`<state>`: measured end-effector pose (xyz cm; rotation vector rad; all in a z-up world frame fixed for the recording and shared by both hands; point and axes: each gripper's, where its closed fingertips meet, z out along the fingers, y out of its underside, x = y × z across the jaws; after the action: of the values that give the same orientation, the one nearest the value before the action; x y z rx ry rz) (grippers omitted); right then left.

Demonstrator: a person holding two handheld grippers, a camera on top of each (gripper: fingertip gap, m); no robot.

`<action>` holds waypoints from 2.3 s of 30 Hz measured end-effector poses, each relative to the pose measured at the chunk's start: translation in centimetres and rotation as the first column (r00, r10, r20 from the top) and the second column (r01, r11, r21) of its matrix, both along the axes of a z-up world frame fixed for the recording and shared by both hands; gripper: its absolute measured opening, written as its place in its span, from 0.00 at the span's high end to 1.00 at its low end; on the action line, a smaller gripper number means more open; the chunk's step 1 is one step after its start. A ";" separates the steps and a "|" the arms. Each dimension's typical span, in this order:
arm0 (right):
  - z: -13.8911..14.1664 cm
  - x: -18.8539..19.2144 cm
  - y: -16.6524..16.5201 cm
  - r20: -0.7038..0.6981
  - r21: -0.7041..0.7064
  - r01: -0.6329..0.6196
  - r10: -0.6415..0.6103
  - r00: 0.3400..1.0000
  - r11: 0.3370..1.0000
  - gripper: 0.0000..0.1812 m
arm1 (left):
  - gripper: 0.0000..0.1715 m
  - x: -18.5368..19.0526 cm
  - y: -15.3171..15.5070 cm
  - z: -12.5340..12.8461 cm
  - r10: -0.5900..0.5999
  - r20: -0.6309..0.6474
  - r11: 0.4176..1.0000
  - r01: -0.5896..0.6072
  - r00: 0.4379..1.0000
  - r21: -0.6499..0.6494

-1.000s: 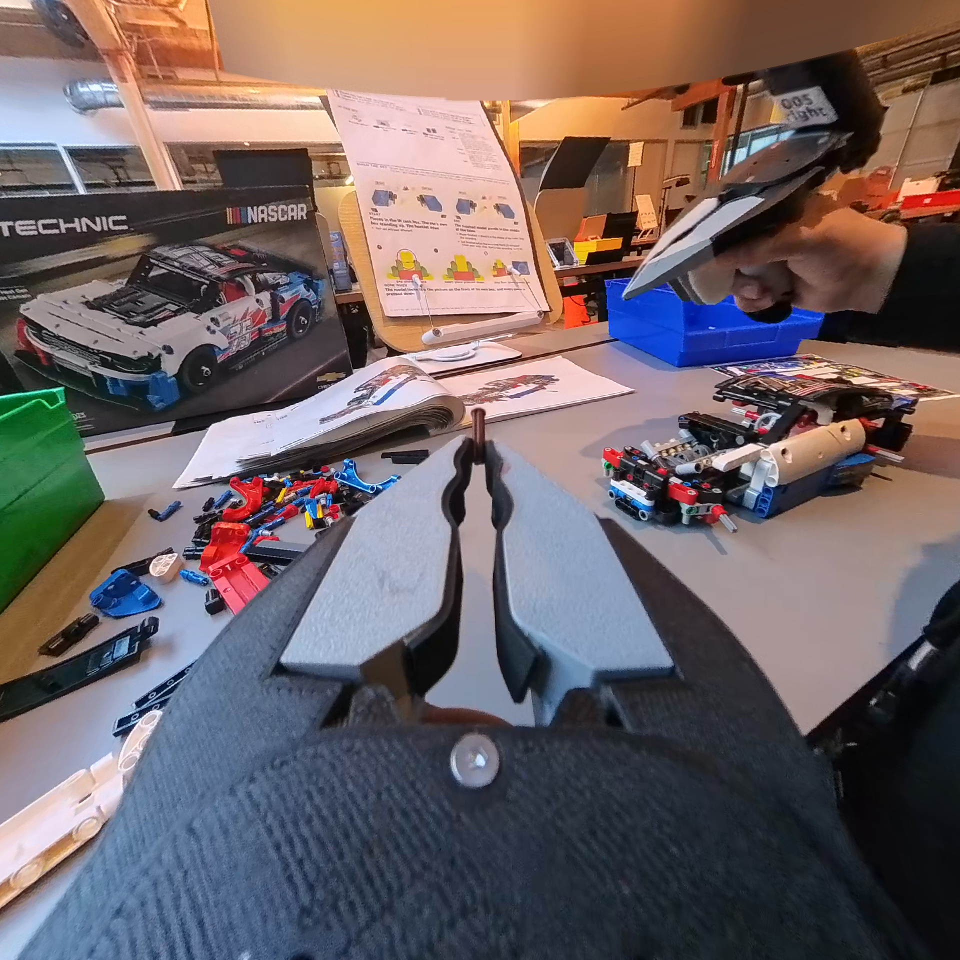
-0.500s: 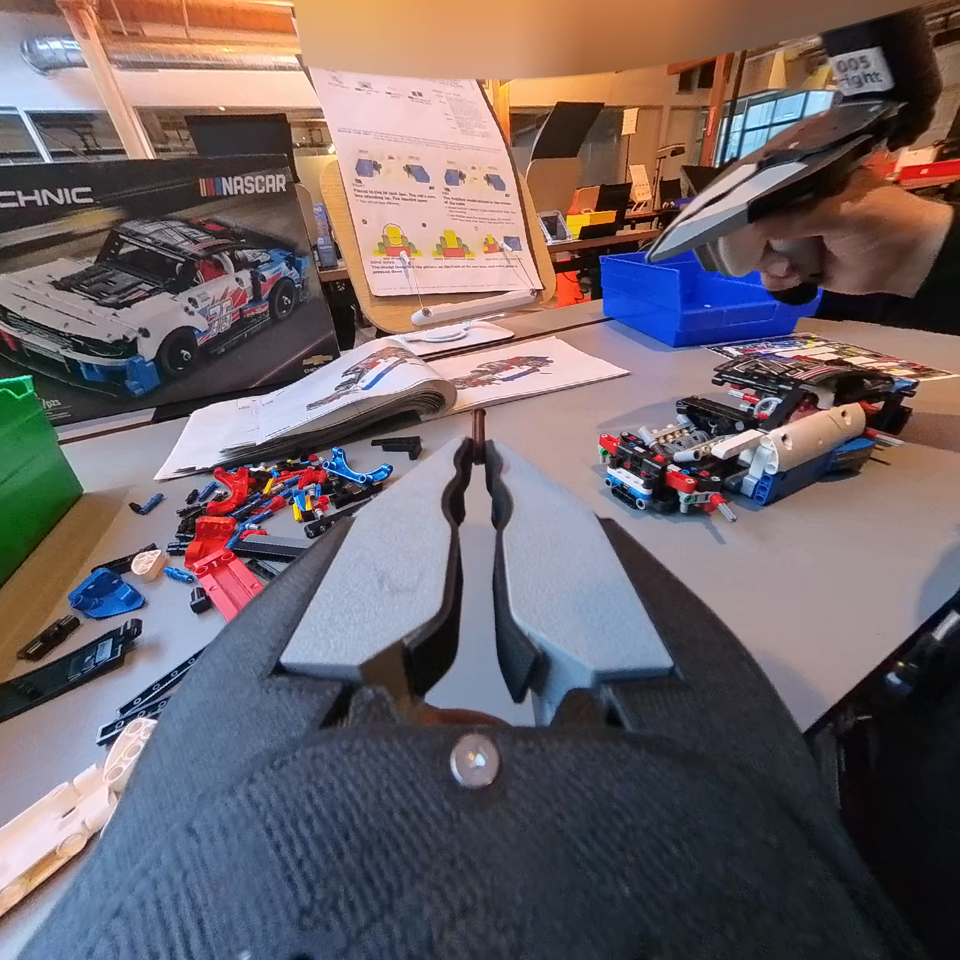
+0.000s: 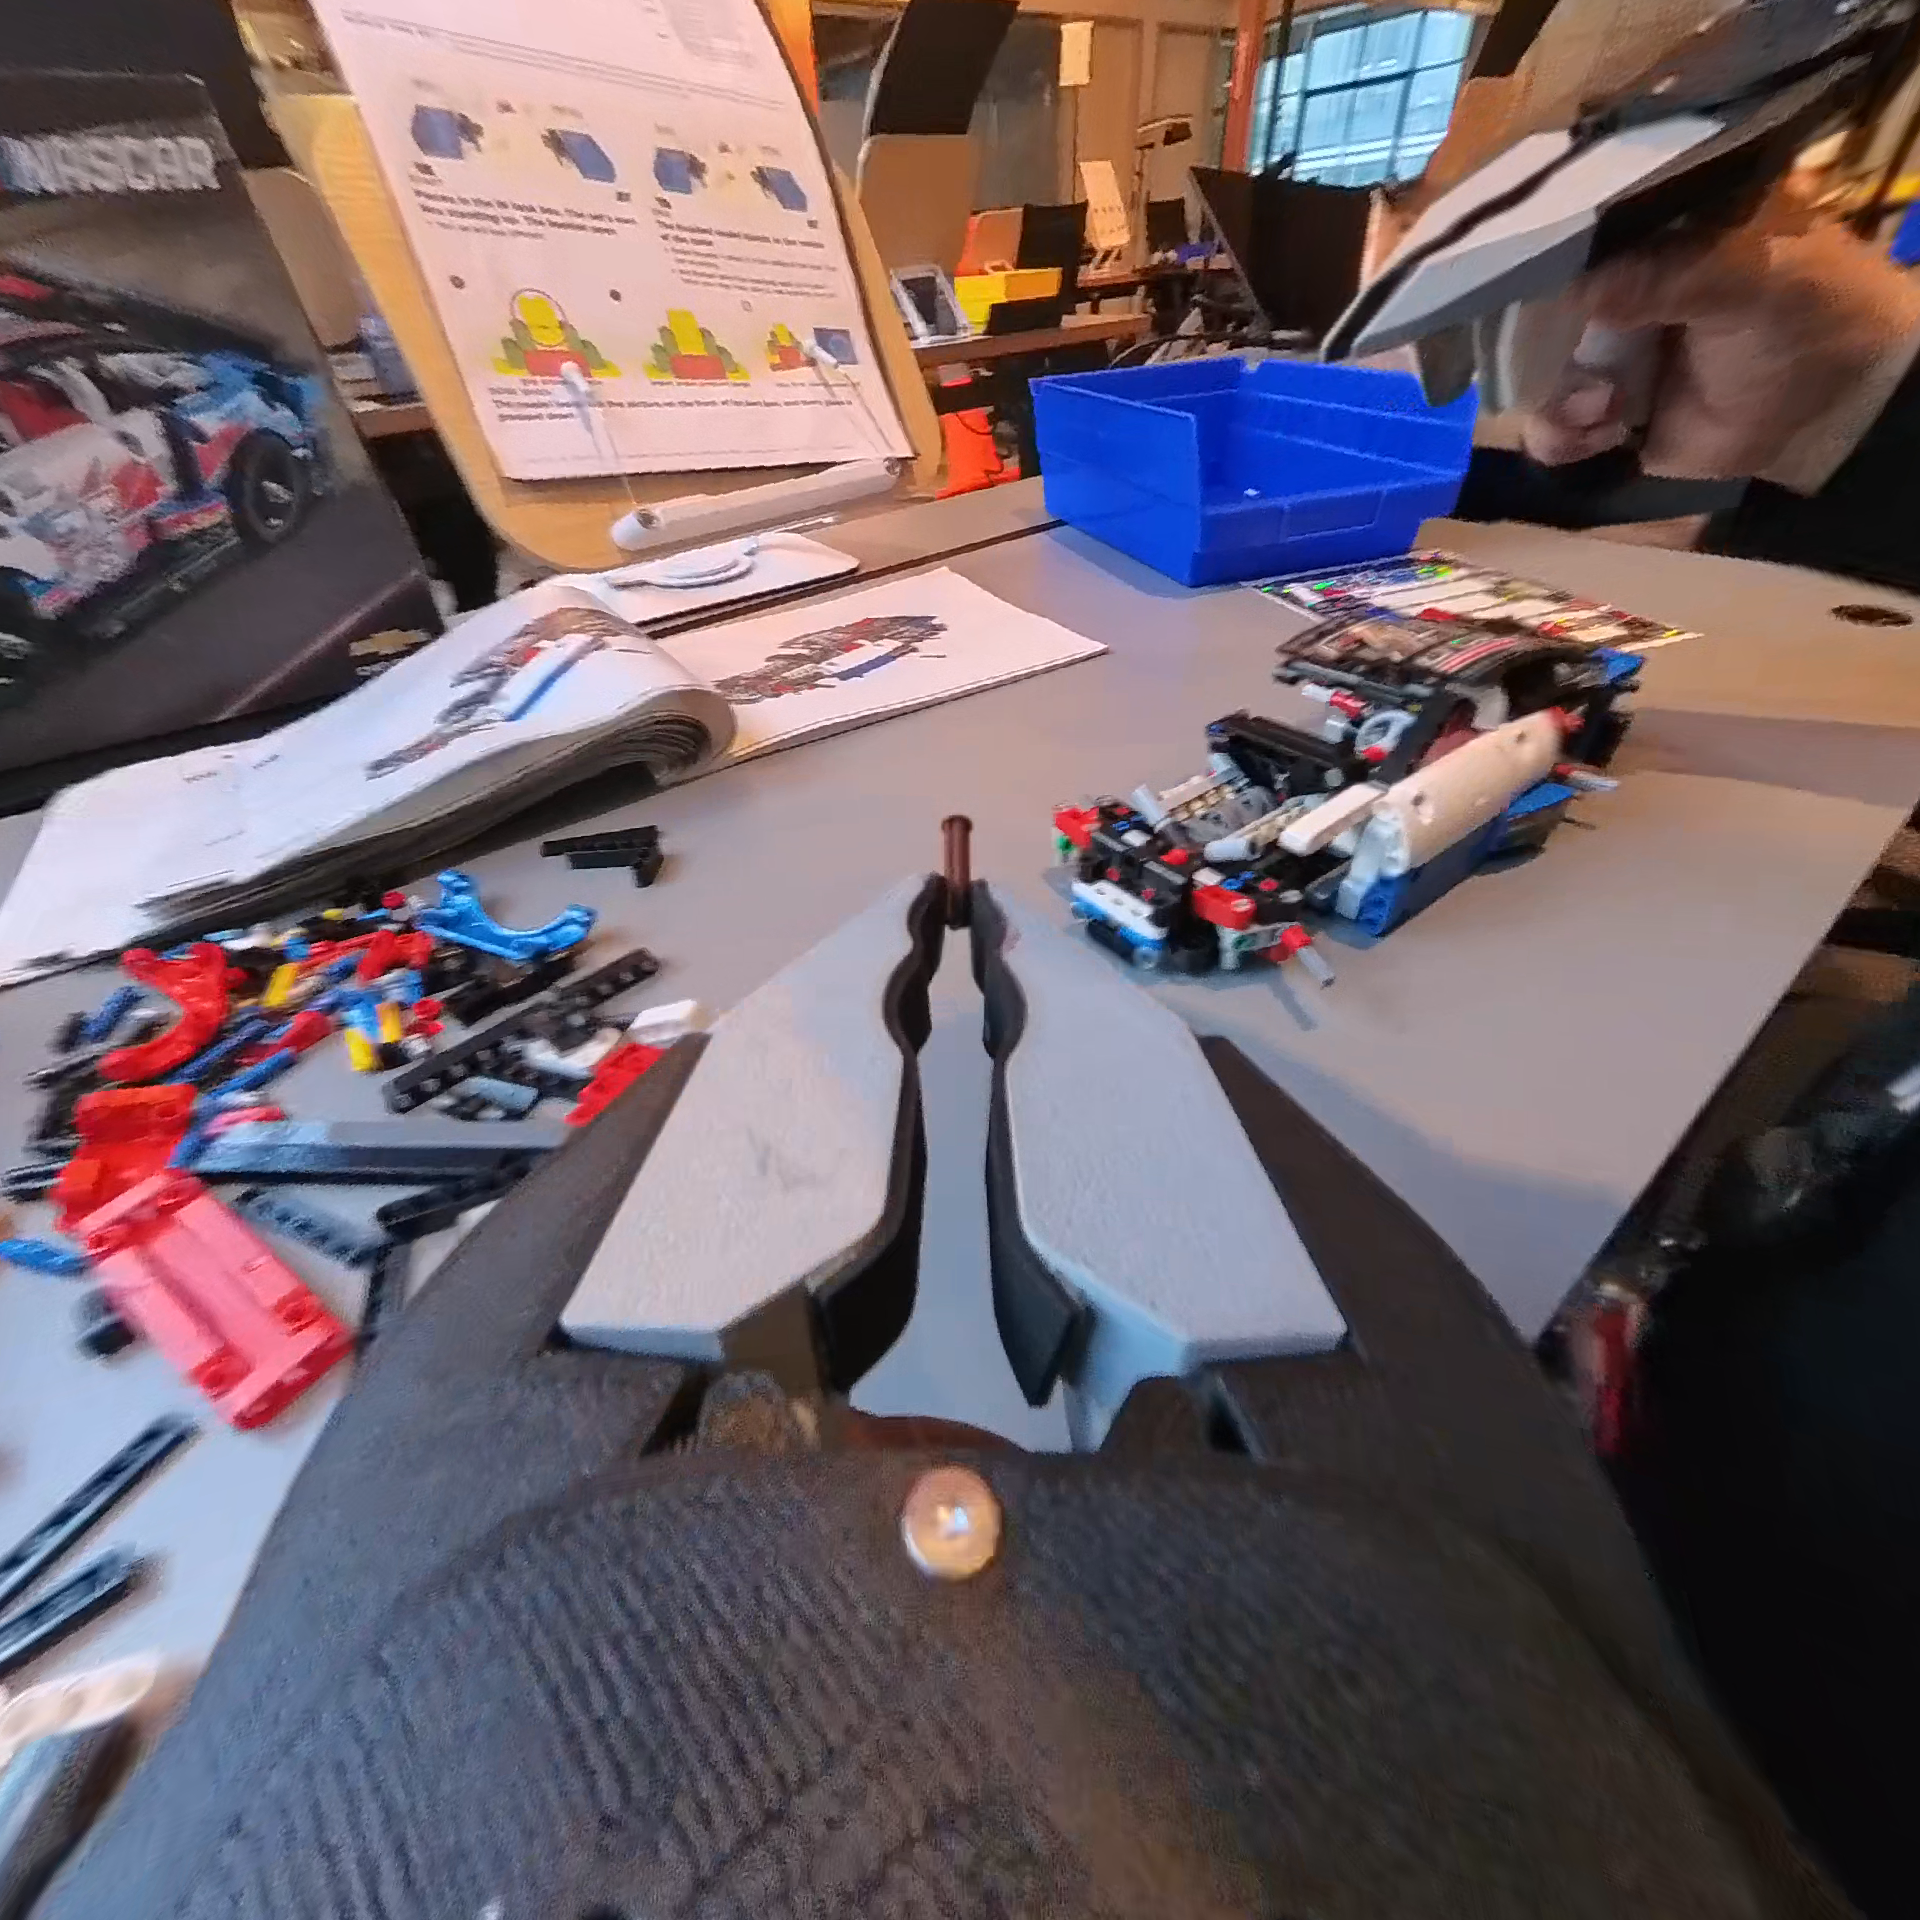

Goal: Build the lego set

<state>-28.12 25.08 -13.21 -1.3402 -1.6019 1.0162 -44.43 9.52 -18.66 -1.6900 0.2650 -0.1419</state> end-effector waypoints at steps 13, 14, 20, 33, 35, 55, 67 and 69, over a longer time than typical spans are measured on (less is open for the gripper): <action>-3.1 7.0 -11.9 -0.028 -0.148 -0.055 0.052 0.998 0.988 0.93 | 0.99 19.4 3.4 2.7 -0.556 -0.117 0.830 0.546 0.823 -0.109; -3.3 7.4 -12.1 -0.031 -0.157 -0.040 0.035 0.999 0.987 0.93 | 0.99 20.3 3.3 2.6 -0.581 -0.126 0.814 0.569 0.804 -0.120; -4.2 8.7 -12.1 -0.032 -0.149 0.037 -0.042 0.999 0.988 0.93 | 0.99 23.5 3.1 1.7 -0.667 -0.181 0.745 0.634 0.723 -0.208; -5.3 9.7 -13.0 0.009 -0.072 0.068 -0.067 0.998 0.995 0.94 | 0.99 26.3 2.7 0.2 -0.705 -0.402 0.702 0.652 0.584 -0.286; -5.2 9.8 -13.2 0.008 -0.060 0.067 -0.067 0.998 0.996 0.95 | 0.99 26.6 2.5 -0.1 -0.713 -0.421 0.693 0.656 0.561 -0.299; -0.3 4.5 -11.0 -0.107 -0.109 -0.053 0.041 0.993 0.993 0.98 | 0.89 19.9 4.2 3.2 -0.615 -0.110 0.788 0.610 0.781 -0.081; 1.4 -14.5 9.0 0.001 0.314 -0.131 0.138 0.990 0.940 0.98 | 0.90 2.5 11.9 0.6 -0.216 -0.042 0.976 0.217 0.975 0.008; -0.5 -18.0 11.1 0.028 0.345 -0.171 0.172 0.985 0.923 0.98 | 0.91 1.4 12.5 0.0 -0.170 -0.046 0.985 0.171 0.984 0.019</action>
<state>-46.12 36.20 -13.74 -0.9726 -1.8220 0.7860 -43.05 21.99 -18.65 -1.6481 0.4434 -0.2285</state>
